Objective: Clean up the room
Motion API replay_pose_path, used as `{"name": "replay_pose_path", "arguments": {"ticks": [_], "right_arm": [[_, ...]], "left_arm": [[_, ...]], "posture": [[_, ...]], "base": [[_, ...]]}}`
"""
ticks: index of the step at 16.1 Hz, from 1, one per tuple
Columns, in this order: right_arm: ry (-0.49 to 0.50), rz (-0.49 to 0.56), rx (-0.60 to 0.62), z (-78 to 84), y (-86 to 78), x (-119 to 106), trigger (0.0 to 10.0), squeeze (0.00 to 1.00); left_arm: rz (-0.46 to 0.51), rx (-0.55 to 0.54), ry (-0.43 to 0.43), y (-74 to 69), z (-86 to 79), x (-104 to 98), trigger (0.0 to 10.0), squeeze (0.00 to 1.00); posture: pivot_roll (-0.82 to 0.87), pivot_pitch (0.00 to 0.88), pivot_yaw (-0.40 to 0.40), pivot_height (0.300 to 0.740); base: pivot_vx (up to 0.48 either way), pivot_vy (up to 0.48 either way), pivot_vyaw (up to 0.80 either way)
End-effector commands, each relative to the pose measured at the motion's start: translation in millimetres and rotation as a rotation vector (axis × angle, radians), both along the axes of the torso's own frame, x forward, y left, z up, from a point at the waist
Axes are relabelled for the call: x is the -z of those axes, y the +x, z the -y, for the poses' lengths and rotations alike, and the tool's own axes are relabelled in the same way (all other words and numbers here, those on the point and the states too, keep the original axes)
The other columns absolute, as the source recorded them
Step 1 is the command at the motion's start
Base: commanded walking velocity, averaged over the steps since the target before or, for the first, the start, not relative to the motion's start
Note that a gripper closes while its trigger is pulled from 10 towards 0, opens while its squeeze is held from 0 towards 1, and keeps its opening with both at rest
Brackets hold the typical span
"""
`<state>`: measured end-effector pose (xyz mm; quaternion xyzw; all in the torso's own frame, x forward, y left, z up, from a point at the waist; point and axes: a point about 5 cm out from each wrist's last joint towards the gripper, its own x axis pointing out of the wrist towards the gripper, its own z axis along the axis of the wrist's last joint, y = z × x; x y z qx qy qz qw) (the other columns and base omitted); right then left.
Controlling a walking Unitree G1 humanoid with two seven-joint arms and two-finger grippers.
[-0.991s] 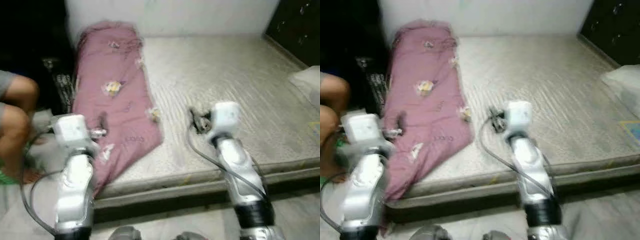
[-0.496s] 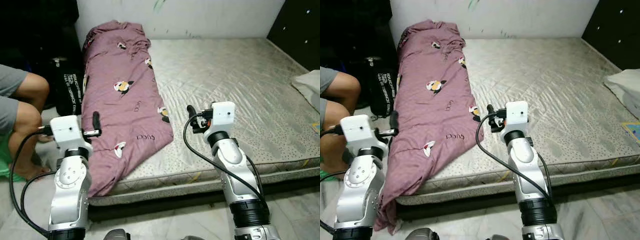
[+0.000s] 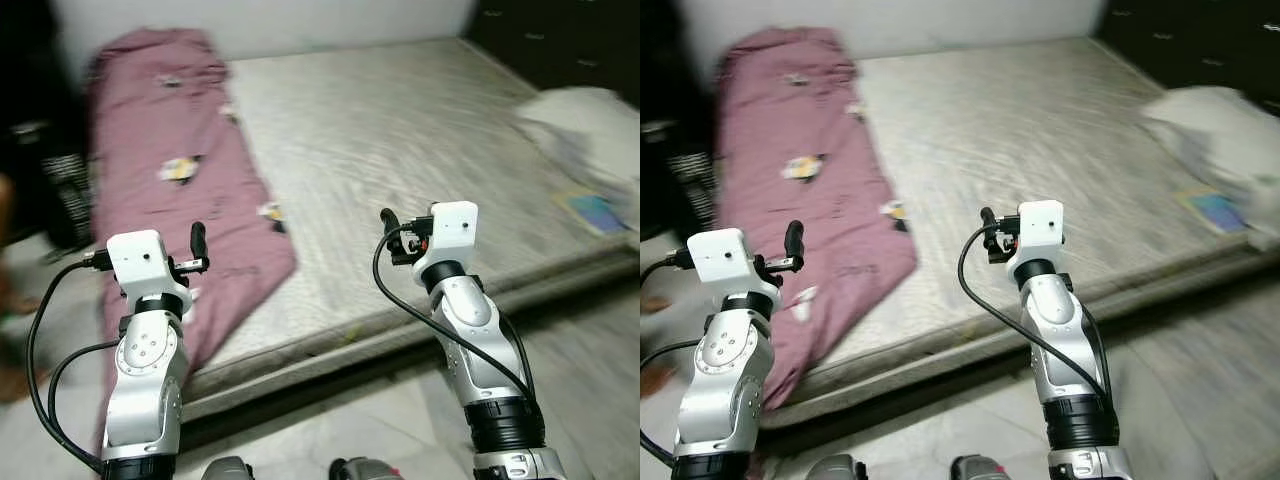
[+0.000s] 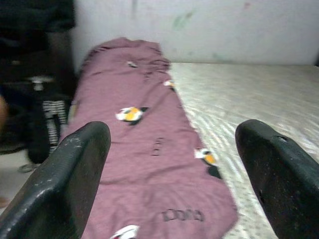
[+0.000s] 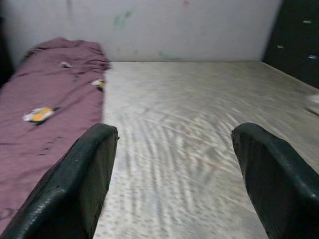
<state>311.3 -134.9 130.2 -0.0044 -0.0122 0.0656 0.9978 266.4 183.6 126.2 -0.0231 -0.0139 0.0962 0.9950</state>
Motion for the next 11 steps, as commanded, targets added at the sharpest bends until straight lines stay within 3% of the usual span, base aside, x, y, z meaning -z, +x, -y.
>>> {"name": "replay_pose_path", "arguments": {"ticks": [1,11], "right_arm": [[0.006,-0.013,0.008,1.1,0.5,0.9,10.0,0.0],[0.0,-0.007,0.006,1.2,-0.8,1.5,10.0,0.0]], "left_arm": [[0.011,0.009,0.004,0.4,0.9,-4.1,10.0,0.0],[0.01,0.021,0.005,-0.2,2.2,-4.1,10.0,0.0]], "posture": [[0.04,0.02,-0.03,0.74],[0.04,0.021,-0.031,0.74]], "base": [[0.0,0.0,-0.63],[0.0,0.0,0.0]]}}
